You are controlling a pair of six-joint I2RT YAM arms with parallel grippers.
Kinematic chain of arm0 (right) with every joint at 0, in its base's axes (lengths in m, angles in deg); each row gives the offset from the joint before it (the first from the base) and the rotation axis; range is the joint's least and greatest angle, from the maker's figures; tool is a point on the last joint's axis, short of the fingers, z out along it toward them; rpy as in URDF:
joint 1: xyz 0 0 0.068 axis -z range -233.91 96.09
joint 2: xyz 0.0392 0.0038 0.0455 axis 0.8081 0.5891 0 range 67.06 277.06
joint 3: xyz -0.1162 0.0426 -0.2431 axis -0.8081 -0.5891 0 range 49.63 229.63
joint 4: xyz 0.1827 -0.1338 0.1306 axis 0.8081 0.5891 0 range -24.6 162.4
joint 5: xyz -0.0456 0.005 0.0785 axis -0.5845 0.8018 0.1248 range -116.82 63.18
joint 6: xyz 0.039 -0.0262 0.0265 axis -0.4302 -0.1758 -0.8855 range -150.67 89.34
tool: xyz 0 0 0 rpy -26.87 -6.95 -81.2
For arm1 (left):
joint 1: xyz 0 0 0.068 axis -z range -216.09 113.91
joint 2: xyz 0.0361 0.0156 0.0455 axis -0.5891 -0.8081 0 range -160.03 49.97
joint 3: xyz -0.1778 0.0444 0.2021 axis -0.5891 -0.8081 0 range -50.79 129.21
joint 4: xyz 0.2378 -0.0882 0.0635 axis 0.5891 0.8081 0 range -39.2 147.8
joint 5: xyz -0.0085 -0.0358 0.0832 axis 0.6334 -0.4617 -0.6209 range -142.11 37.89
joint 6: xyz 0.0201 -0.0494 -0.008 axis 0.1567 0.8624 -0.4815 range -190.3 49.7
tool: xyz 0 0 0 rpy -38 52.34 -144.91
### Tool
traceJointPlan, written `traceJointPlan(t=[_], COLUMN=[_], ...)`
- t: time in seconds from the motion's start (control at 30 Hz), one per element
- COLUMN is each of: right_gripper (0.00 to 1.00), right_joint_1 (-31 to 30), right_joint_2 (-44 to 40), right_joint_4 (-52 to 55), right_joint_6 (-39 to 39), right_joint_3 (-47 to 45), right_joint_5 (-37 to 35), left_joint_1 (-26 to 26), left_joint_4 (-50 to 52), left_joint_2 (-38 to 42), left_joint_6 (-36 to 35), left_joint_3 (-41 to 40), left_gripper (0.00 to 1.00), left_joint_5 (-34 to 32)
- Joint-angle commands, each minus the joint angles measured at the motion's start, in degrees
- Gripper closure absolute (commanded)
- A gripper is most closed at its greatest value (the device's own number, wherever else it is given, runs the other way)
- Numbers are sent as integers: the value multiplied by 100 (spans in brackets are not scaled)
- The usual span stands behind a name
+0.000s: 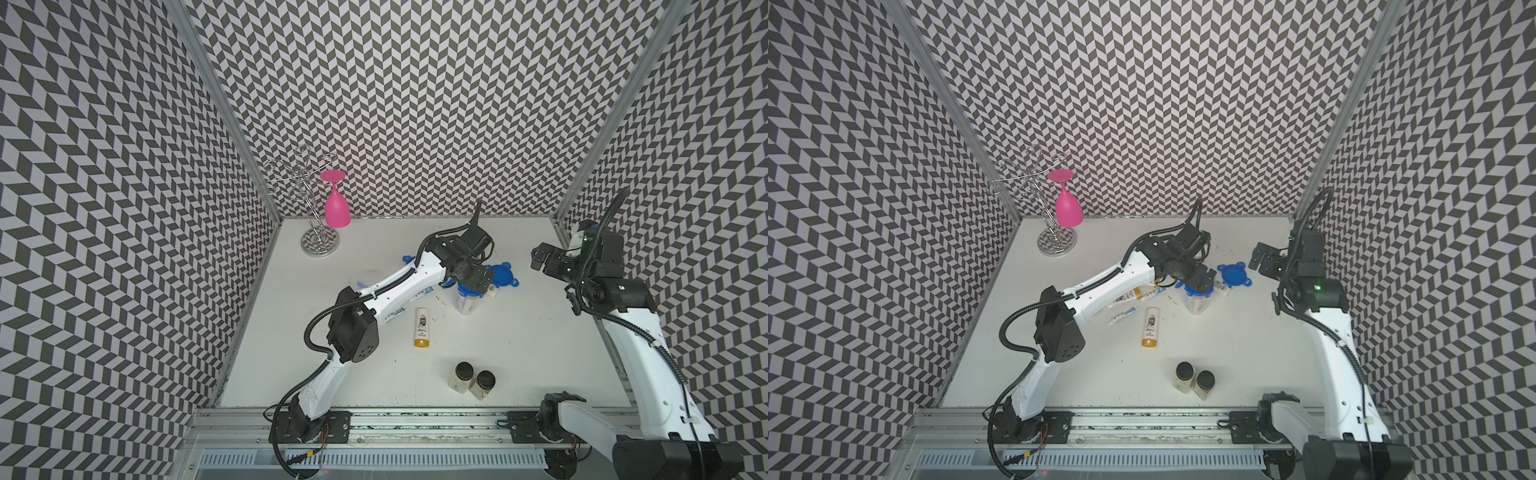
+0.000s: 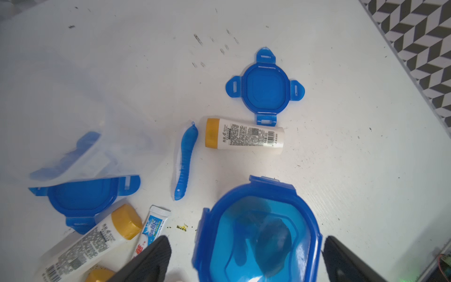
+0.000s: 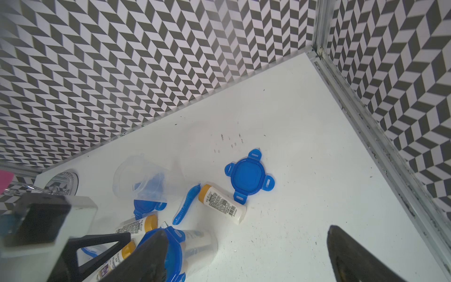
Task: Pack away toiletry kits
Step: Place the container at the center of the board, then adjust the toiletry item at the center of the board.
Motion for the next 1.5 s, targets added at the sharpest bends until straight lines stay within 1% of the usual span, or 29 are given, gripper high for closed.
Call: traceJointPlan(t=[0.0, 0.03, 0.1, 0.2, 0.27, 0.33, 0.4, 0.47, 0.53, 0.6, 0.7, 0.77, 0.83, 0.9, 0.97, 1.03, 1.13, 1.2, 1.27, 1.33, 1.4, 1.47], right_gripper=[0, 0, 1, 1, 1, 1, 1, 1, 1, 1, 1, 0, 0, 0, 0, 0, 0, 0, 0, 0, 0, 0], right_joint_1=[-11, -83, -390, -1309, -1763, -2013, -2174, -2450, -2730, -2848, -2849, -2825, -2794, -2778, -2734, -2577, -2218, -2020, -1962, -1962, -1958, -1954], right_joint_2=[280, 464, 839, 1390, 1899, 2442, 2836, 3126, 3339, 3445, 3407, 3342, 3287, 3232, 3175, 3202, 3208, 3102, 2916, 2710, 2555, 2435], right_joint_4=[-289, -242, -74, -11, 164, 441, 716, 770, 651, 452, -41, -264, -407, -492, -606, -593, -245, -264, -568, -830, -955, -978], right_joint_6=[289, 351, 475, 630, 688, 694, 691, 757, 848, 804, 624, 597, 638, 646, 668, 766, 743, 680, 586, 534, 595, 678], right_joint_3=[329, 428, 693, 1173, 1698, 2307, 2867, 3206, 3361, 3317, 2795, 2498, 2442, 2531, 2549, 2565, 2588, 2381, 2040, 1759, 1563, 1473], right_joint_5=[201, 310, 281, -138, -138, 173, 571, 707, 876, 1097, 1385, 1230, 1155, 1035, 852, 808, 817, 1041, 1221, 1363, 1322, 1114], left_joint_1=[-250, -333, -566, -1117, -1575, -2136, -2546, -2745, -2711, -2559, -2075, -1752, -1574, -1485, -1409, -1325, -1213, -1180, -1173, -1162, -1143, -1055], left_joint_4=[-180, -202, -321, -720, -922, -948, -872, -784, -766, -761, -755, -806, -787, -633, -691, -866, -1165, -1341, -1402, -1568, -1646, -1677], left_joint_2=[879, 1082, 1546, 2465, 3000, 3387, 3617, 3804, 4019, 4178, 4283, 4224, 3969, 3640, 3422, 3201, 2857, 2677, 2604, 2619, 2544, 2405], left_joint_6=[-70, -70, -78, -144, -227, -340, -503, -678, -743, -782, -942, -1044, -1046, -1000, -936, -824, -551, -359, -243, -206, -206, -198], left_joint_3=[-148, -303, -776, -1970, -2741, -3284, -3566, -3753, -4009, -4340, -4757, -4986, -5047, -4879, -4920, -5071, -5278, -5371, -5416, -5517, -5552, -5552], left_gripper=[1, 0, 0, 0, 1, 0, 1, 4, 9, 9, 9, 9, 11, 13, 13, 13, 13, 14, 16, 17, 17, 17], left_joint_5=[140, 186, 411, 881, 1110, 1271, 1379, 1388, 1399, 1602, 1436, 1315, 1332, 1420, 1534, 1533, 1489, 1421, 1354, 1497, 1643, 1580])
